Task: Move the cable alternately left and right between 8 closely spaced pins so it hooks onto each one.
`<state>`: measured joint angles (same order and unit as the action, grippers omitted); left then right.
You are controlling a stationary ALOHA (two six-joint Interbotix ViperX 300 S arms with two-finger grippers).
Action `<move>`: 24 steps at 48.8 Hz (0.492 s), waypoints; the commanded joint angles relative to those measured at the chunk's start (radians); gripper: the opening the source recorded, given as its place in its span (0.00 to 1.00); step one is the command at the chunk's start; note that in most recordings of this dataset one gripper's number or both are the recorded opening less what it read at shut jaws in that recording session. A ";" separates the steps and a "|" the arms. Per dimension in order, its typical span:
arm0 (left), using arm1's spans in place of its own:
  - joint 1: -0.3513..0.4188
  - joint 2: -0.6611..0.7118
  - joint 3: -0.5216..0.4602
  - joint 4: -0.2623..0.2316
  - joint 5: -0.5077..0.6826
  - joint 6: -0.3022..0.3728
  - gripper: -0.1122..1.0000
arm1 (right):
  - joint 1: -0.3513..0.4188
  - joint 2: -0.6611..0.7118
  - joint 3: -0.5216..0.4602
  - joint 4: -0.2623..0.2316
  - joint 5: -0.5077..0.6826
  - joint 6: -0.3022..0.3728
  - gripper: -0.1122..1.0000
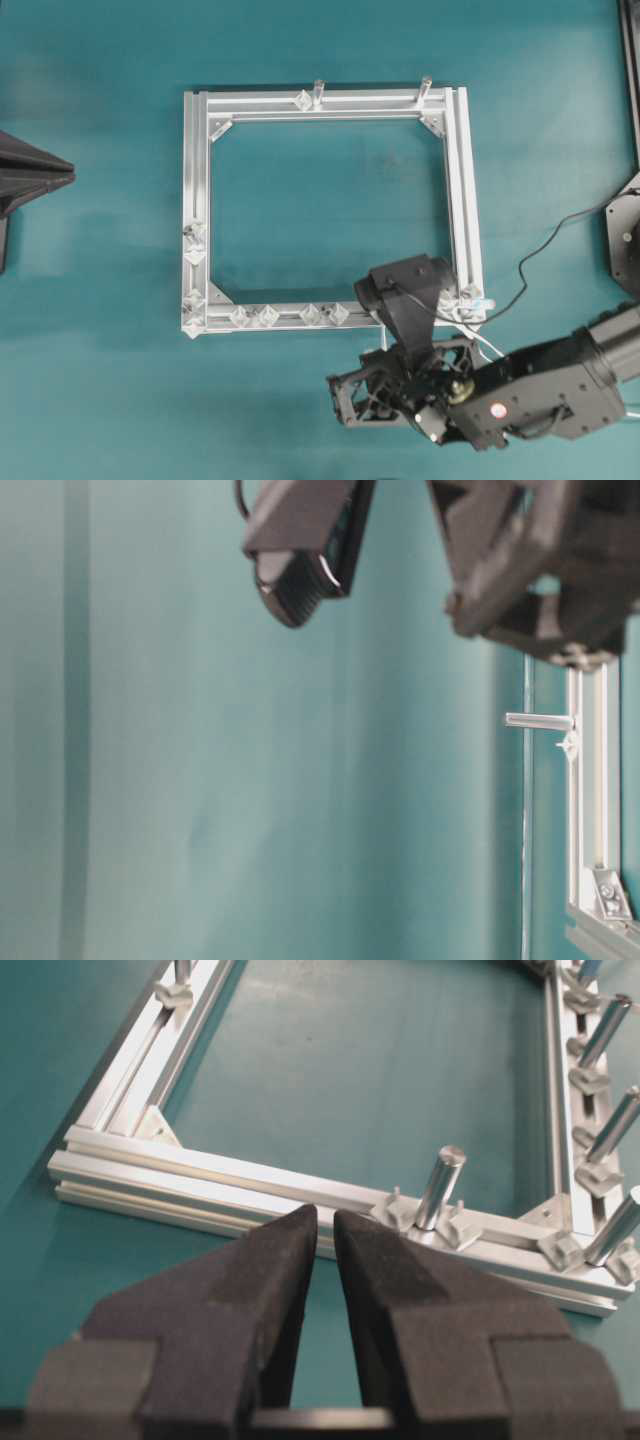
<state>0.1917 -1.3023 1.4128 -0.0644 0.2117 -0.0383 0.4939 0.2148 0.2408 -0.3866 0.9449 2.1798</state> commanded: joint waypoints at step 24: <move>-0.006 0.008 -0.006 -0.002 -0.026 -0.008 0.29 | 0.012 0.110 -0.199 -0.005 0.074 0.098 0.24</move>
<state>0.1887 -1.3023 1.4159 -0.0644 0.1948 -0.0383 0.5047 0.3267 0.0997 -0.3881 1.0048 2.2764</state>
